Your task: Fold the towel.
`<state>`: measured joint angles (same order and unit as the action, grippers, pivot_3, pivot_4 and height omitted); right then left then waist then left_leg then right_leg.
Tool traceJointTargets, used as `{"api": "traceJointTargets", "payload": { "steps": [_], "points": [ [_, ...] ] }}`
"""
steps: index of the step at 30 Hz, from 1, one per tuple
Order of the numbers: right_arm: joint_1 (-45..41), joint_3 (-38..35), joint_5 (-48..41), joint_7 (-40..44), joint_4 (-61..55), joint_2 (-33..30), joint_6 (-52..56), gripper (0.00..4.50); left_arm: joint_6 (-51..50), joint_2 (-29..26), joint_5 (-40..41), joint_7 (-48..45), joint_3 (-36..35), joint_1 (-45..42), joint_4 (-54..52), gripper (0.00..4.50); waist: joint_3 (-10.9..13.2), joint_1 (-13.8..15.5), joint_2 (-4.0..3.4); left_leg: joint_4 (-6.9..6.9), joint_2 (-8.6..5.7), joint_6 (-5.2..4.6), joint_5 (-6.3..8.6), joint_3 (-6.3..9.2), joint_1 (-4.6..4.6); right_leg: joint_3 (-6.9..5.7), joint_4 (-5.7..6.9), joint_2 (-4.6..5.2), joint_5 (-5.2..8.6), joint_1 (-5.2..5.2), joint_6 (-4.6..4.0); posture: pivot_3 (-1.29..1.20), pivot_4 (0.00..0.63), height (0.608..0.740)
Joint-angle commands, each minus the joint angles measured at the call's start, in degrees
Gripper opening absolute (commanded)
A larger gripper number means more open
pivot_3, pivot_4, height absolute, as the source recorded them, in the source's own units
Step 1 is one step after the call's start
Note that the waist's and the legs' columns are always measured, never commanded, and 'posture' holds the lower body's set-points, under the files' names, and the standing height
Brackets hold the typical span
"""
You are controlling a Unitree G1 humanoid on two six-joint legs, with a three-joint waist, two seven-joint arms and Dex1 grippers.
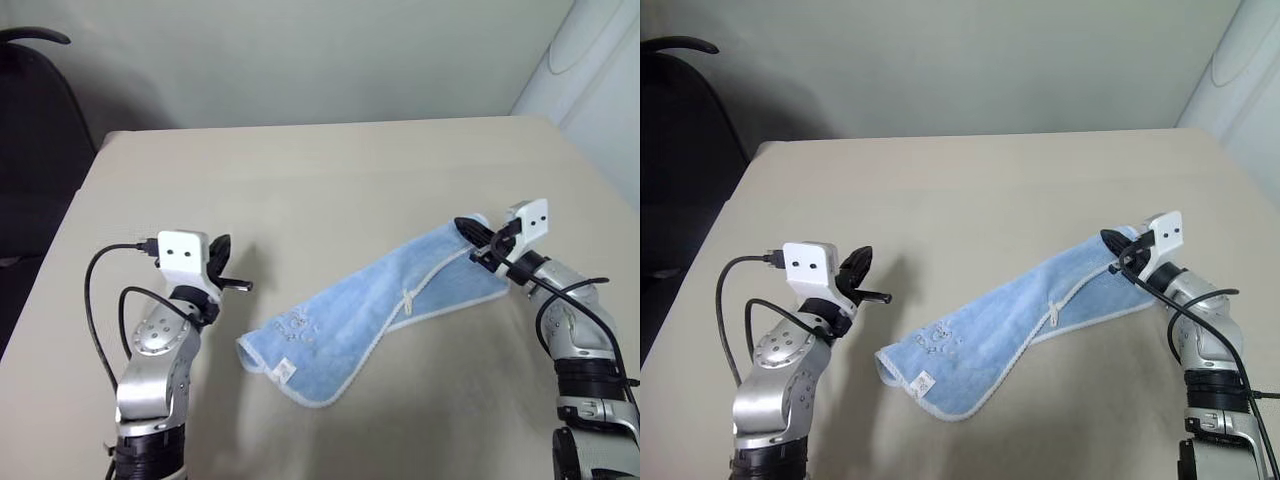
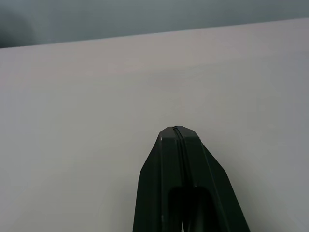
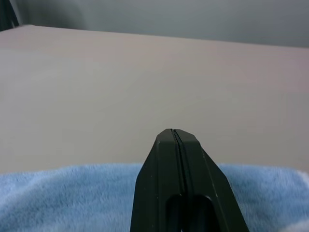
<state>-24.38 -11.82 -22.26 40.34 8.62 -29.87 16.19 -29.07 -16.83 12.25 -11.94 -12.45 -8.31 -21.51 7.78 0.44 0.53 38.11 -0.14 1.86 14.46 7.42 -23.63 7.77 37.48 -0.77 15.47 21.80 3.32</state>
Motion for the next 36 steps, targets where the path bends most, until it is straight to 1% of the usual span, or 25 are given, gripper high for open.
{"api": "traceJointTargets", "payload": {
  "steps": [1, 4, 6, 8, 16, 20, 25, 28, 33, 34, 35, 36],
  "points": [
    [-0.7, -1.6, -0.4, 0.5, -1.2, -1.2, -1.8, 0.03, 1.2, -0.1, 0.3, 0.0, 0.5, -1.9, -1.2, 0.00, 0.0, 0.0, 0.00, 0.00, 0.00, 0.00, 0.00, 0.00, 0.00, 0.00, 0.00, 0.00, 0.00, 0.00, 0.00, 0.00, 0.150, 0.740],
    [0.6, -2.0, 0.8, -1.3, -1.9, -1.4, -2.5, 0.03, 2.7, -0.4, -0.5, -0.4, 0.7, -3.4, 2.5, 0.00, 0.0, 0.0, -0.01, 0.00, 0.00, 0.00, 0.00, 0.00, 0.01, 0.00, 0.02, 0.00, 0.00, 0.00, 0.00, 0.00, 0.150, 0.740],
    [1.0, -2.3, 0.2, -1.2, -3.5, -1.8, -1.9, 0.03, 3.2, -0.5, 0.0, -0.9, 0.6, -4.5, 3.0, 0.00, 0.0, 0.0, -0.01, -0.01, 0.00, 0.00, 0.00, 0.00, 0.00, 0.00, 0.01, 0.00, 0.00, 0.00, 0.00, 0.00, 0.150, 0.740],
    [1.0, -2.6, 0.6, -1.3, -2.7, -2.5, -2.7, 0.03, 3.7, -0.5, -0.3, -1.0, 0.9, -4.8, 3.4, 0.00, 0.0, -0.1, -0.01, -0.02, 0.00, 0.00, 0.00, 0.00, 0.00, 0.00, 0.01, 0.00, 0.00, 0.02, 0.00, 0.00, 0.150, 0.740],
    [2.1, -2.3, 1.2, -1.4, -3.0, -3.2, -3.6, 0.03, 3.0, -1.1, -0.2, -1.5, 1.5, -3.0, 1.2, 0.00, 0.0, -0.1, -0.01, -0.02, 0.01, 0.00, 0.00, 0.00, 0.00, 0.01, 0.01, -0.01, 0.00, 0.02, 0.00, 0.00, 0.150, 0.740],
    [2.5, -2.0, 2.5, -2.2, -2.1, -2.9, -4.7, 0.03, 3.4, -1.4, -0.5, -1.7, 1.9, -3.5, 2.3, 0.00, 0.0, 0.0, -0.01, 0.00, 0.00, 0.00, 0.00, 0.00, 0.00, 0.01, 0.01, 0.00, 0.00, 0.00, 0.00, 0.00, 0.150, 0.740],
    [2.0, -1.0, 3.5, -2.1, -1.4, -2.9, -5.2, 0.03, 2.3, -1.8, 0.2, -2.2, 2.2, -2.6, -0.4, 0.00, 0.0, -0.1, -0.01, -0.01, 0.00, 0.00, 0.00, 0.00, 0.00, 0.01, 0.01, 0.00, 0.00, 0.01, 0.00, 0.00, 0.150, 0.740],
    [0.8, -0.2, 6.4, -2.0, 2.2, -3.8, -7.9, 0.03, 2.1, -2.4, 0.4, -3.0, 2.4, -1.8, -0.7, 0.00, 0.0, -0.1, -0.01, -0.01, 0.00, 0.00, 0.00, 0.00, 0.00, 0.01, 0.01, 0.00, 0.00, 0.01, 0.00, 0.00, 0.150, 0.740],
    [-0.7, 2.6, 14.1, -0.9, 10.0, -8.8, -16.8, 0.03, 2.4, -3.3, 1.5, -6.0, 3.1, -1.4, -0.8, 0.00, 0.0, 0.1, -0.01, -0.03, 0.00, -0.02, 0.01, 0.01, 0.00, -0.01, 0.02, 0.02, 0.00, 0.00, 0.00, 0.00, 0.150, 0.740],
    [-1.6, 2.9, 15.1, -0.8, 12.5, -9.9, -18.5, 0.38, 2.5, -3.3, 1.3, -6.2, 3.2, -1.9, -0.3, 0.00, 0.0, 0.1, -0.01, -0.01, -0.01, -0.02, 0.01, 0.01, 0.00, 0.00, 0.02, 0.05, 0.00, 0.00, 0.00, 0.00, 0.150, 0.740],
    [-2.5, 3.3, 16.2, -0.7, 14.7, -10.9, -20.2, 0.58, 2.6, -3.3, 1.1, -6.3, 3.4, -2.3, 0.1, 0.00, 0.0, 0.1, -0.01, -0.01, -0.02, -0.02, 0.01, 0.01, 0.00, 0.00, 0.03, 0.05, 0.00, -0.01, 0.00, 0.00, 0.150, 0.740],
    [-3.6, 4.2, 18.0, -0.9, 17.1, -12.2, -22.5, 0.87, 2.8, -3.1, 1.0, -6.3, 3.5, -2.8, 0.5, 0.00, 0.0, 0.1, -0.01, 0.00, -0.02, -0.03, 0.02, 0.01, 0.00, 0.01, 0.04, 0.05, 0.00, -0.01, 0.00, 0.00, 0.150, 0.740]
  ]
}}
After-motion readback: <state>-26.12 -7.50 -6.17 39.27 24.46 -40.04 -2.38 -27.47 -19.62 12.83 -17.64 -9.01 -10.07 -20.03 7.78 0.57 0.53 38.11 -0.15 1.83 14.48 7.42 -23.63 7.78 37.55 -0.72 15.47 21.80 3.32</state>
